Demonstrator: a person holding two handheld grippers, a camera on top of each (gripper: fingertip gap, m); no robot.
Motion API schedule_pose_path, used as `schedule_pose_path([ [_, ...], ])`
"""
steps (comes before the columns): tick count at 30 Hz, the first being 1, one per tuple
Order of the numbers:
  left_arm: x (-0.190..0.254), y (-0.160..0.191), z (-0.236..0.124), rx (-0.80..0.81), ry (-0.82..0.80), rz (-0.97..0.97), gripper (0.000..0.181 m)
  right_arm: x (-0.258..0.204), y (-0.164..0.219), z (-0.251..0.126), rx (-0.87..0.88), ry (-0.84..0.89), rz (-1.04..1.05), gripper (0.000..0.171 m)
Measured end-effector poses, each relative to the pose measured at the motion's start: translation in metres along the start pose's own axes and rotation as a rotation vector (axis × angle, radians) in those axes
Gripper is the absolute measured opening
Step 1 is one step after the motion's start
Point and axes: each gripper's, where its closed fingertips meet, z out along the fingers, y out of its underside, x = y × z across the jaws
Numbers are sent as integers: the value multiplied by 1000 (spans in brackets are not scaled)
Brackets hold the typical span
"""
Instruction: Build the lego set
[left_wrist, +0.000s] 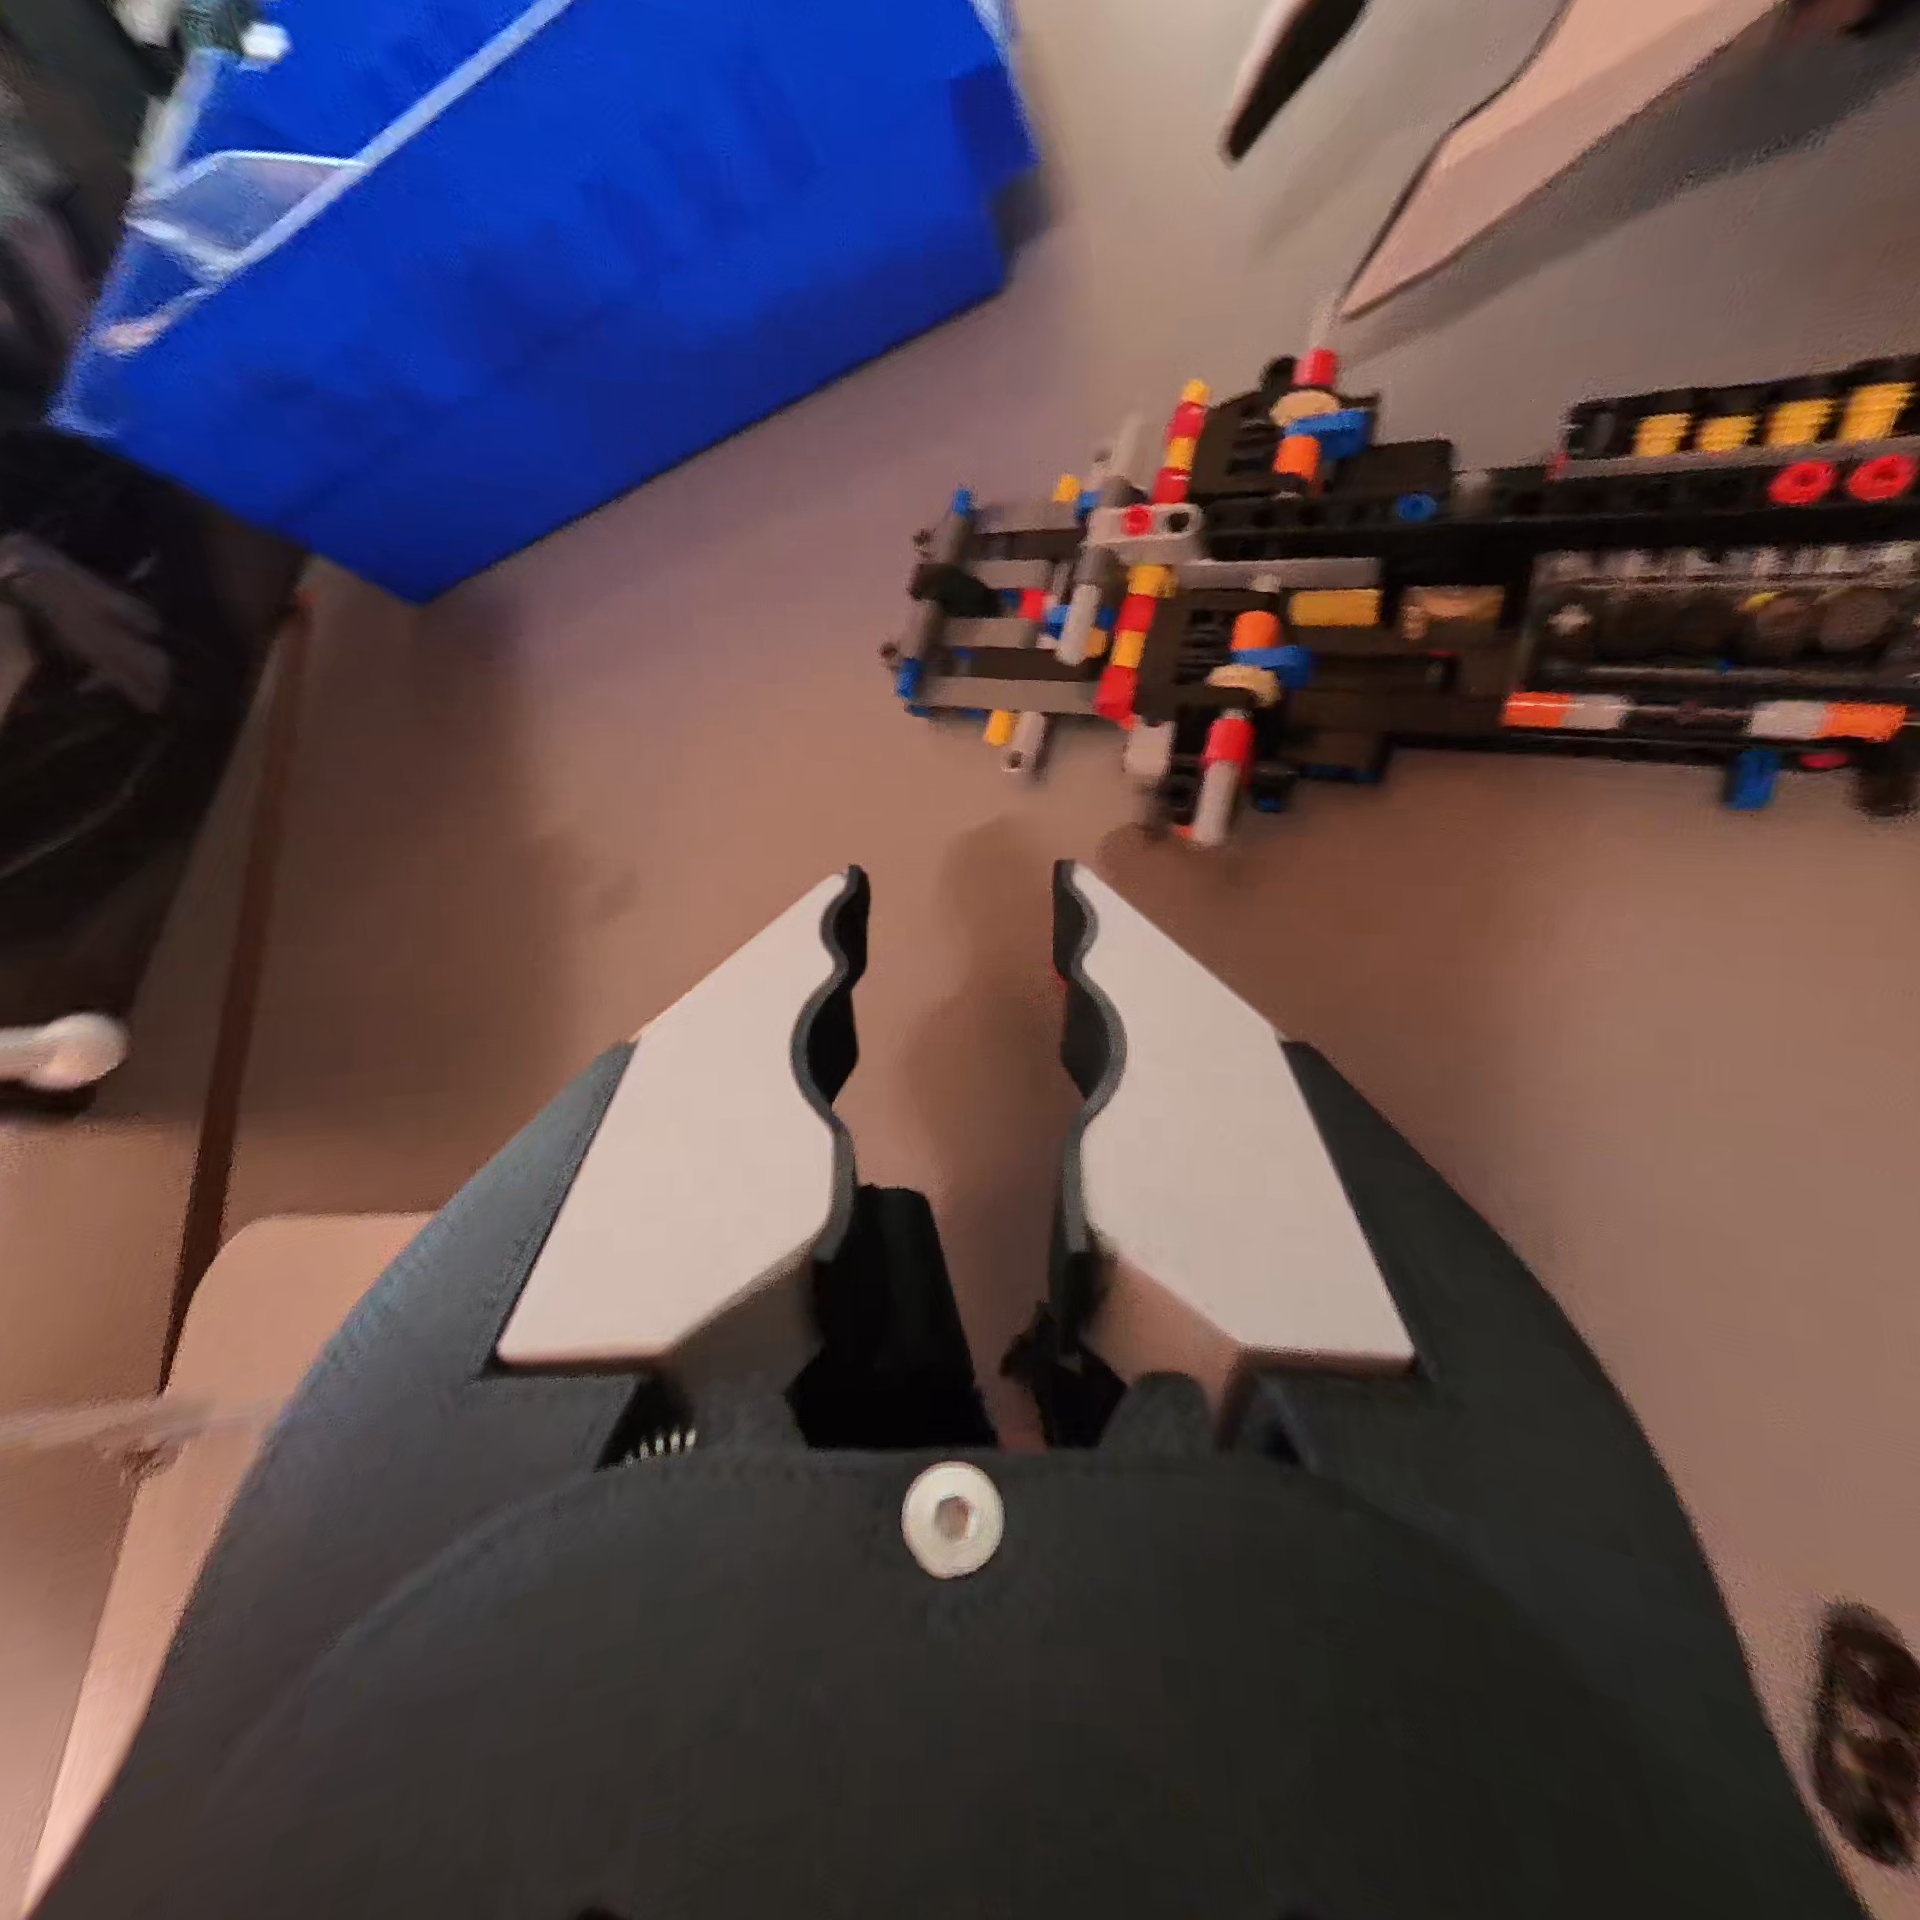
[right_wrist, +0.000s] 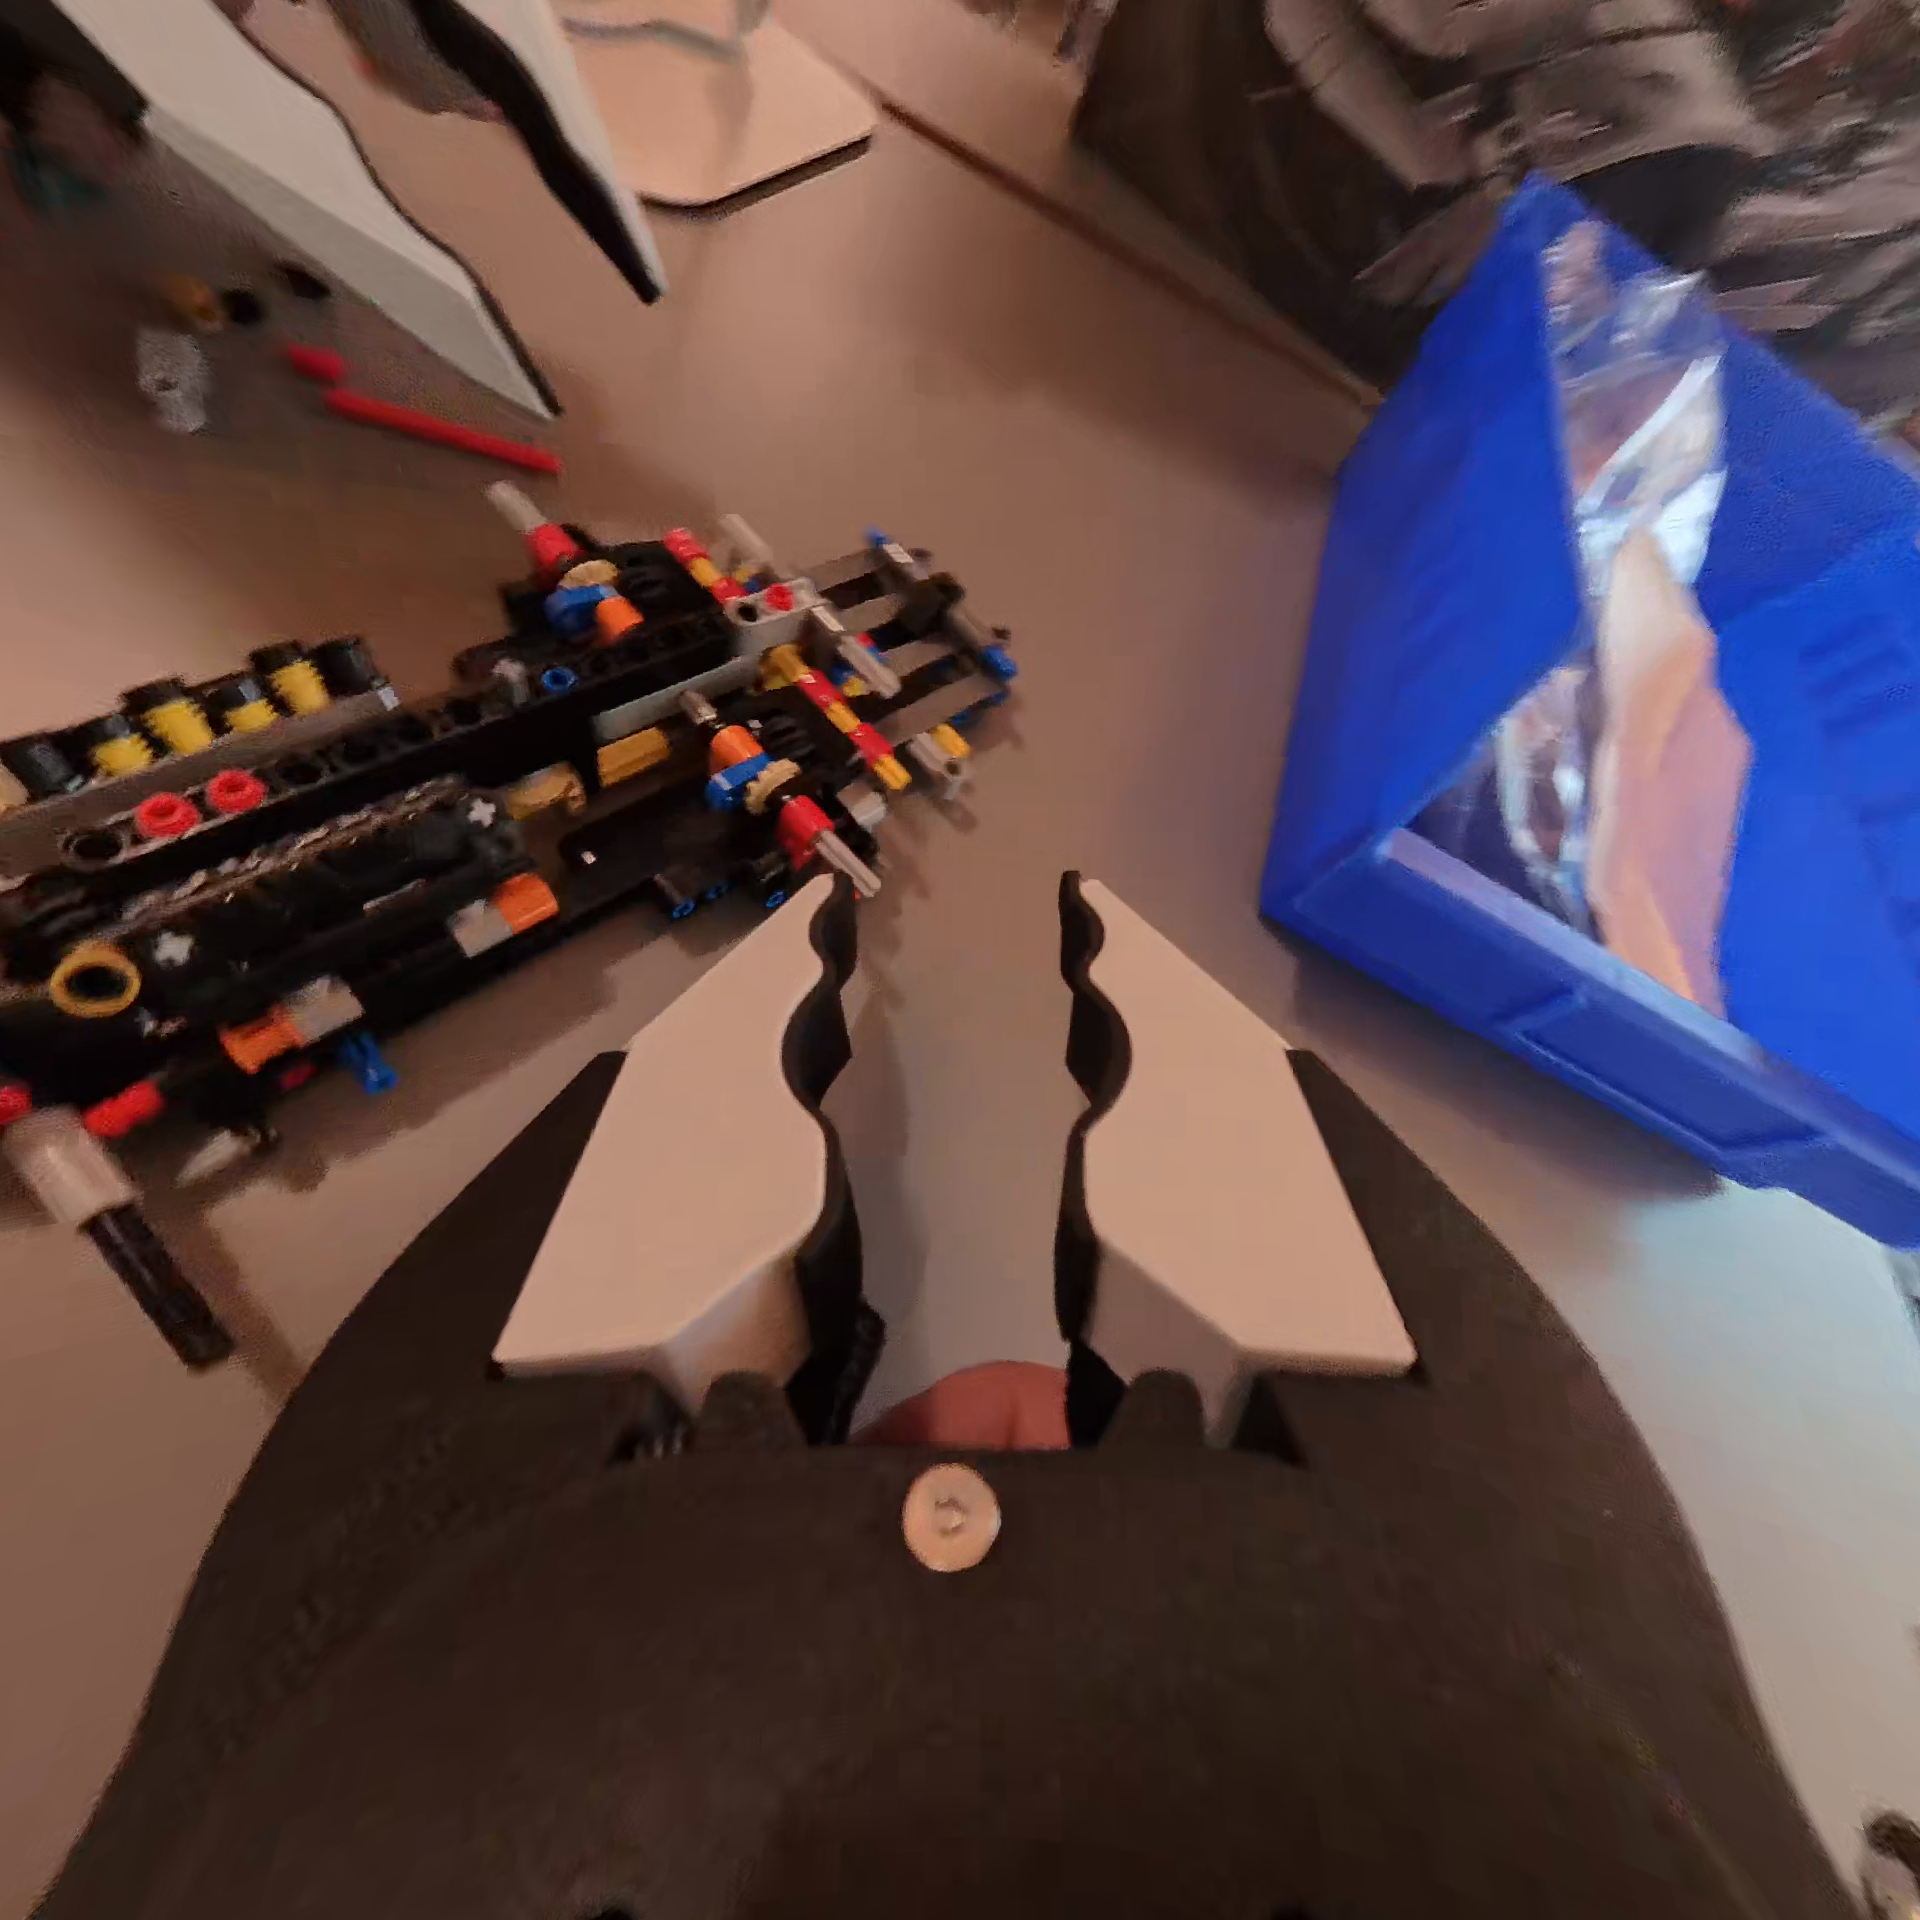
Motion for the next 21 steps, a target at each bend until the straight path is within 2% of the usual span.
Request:
schedule_pose_path([
  [10, -40, -3, -5, 59, -327, 2, 31, 23, -12, -8, 75, 286, -112, 34],
  [14, -46, -4, -4, 56, -422, 68, 28, 24, -10, -7, 59, 317, -154, 38],
  [21, -51, -11, -4, 88, -480, 90, 25, 28, -7, -6, 39, 357, -184, 39],
])
